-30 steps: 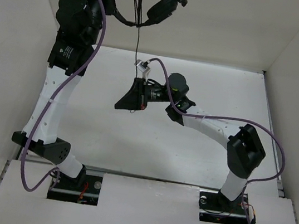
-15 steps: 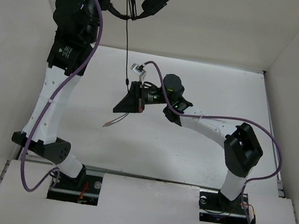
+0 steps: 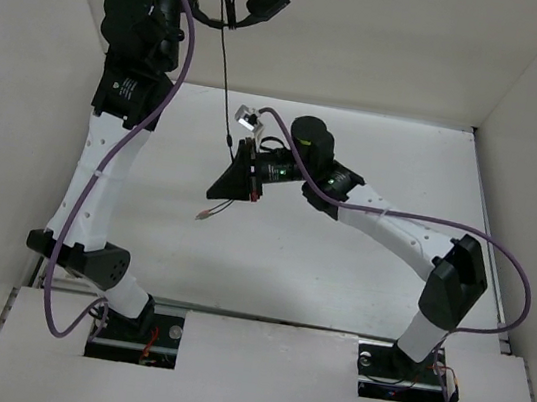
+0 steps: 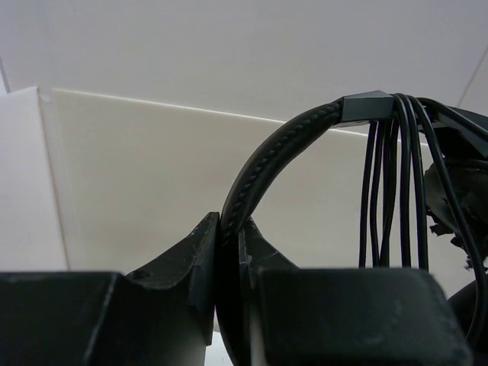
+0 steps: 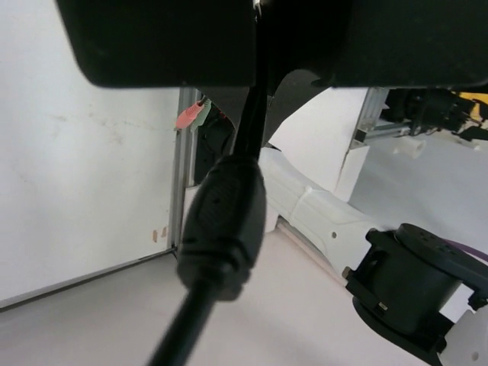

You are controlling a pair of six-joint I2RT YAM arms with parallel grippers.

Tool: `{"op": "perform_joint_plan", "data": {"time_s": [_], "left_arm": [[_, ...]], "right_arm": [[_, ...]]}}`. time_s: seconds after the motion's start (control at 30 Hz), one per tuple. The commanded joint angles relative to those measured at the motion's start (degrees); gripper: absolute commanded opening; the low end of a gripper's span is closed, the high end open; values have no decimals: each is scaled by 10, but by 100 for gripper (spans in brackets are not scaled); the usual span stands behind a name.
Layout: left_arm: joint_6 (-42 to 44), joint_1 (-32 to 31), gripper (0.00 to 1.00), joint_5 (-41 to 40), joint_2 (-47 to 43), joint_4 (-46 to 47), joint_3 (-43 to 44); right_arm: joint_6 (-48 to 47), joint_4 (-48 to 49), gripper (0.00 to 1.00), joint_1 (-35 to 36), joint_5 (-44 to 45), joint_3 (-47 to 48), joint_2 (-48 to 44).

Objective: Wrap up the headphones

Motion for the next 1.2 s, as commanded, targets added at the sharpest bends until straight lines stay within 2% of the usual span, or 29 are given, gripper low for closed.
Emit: {"op": "perform_joint_plan", "data": {"time_s": [0.0, 0.23, 0.37, 0.6, 0.77, 0.9, 1.03, 1.17], "left_arm": [[15, 16, 0, -23, -14, 107, -7], [82, 20, 0, -41, -24, 147, -85], [135, -3, 0, -38, -41, 166, -156], [207, -54, 0, -1, -76, 161, -276], [226, -82, 0, 40, -114, 126, -348], [225, -91, 0, 63, -137, 104, -388], [212, -98, 0, 83, -151, 79, -401], [190, -107, 0, 112, -167, 51, -411]], "right_arm": [[-95, -93, 0, 10, 23, 47, -35], [-306, -305, 0, 11, 155, 166, -60], [-418, -384, 0, 8, 258, 224, -74], [-620, -453, 0, 27, 459, 278, -80], [-780, -439, 0, 44, 625, 281, -81], [-896, -377, 0, 44, 721, 260, -79], [-998, -281, 0, 25, 779, 205, -77], [-1031, -199, 0, -17, 780, 162, -72]]}}
